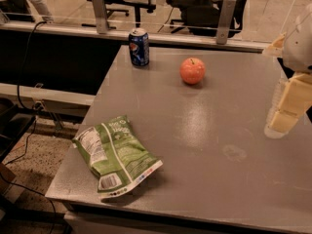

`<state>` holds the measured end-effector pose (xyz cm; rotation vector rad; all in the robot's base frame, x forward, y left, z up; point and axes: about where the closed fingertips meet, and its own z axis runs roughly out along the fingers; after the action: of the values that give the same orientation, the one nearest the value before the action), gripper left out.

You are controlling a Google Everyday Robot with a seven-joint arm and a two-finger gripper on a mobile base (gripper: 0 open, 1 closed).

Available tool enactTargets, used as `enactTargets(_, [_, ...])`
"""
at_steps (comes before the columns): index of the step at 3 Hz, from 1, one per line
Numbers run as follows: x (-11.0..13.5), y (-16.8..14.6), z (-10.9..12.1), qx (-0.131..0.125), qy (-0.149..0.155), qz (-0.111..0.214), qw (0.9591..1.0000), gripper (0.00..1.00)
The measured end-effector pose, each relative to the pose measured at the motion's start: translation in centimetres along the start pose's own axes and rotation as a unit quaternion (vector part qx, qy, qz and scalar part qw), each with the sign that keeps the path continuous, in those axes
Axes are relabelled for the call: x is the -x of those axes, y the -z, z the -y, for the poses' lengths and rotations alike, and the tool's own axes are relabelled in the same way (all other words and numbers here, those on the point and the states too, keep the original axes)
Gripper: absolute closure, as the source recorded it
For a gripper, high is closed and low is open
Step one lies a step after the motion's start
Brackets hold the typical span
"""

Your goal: Move apple near green jalapeno chip bag

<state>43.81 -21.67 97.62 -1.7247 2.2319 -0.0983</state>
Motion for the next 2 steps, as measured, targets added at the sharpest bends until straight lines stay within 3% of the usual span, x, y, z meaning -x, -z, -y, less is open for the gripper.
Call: enactTargets(2, [0.04,0.1,0.28,0.008,-0.004,0.002,1.0,0.0])
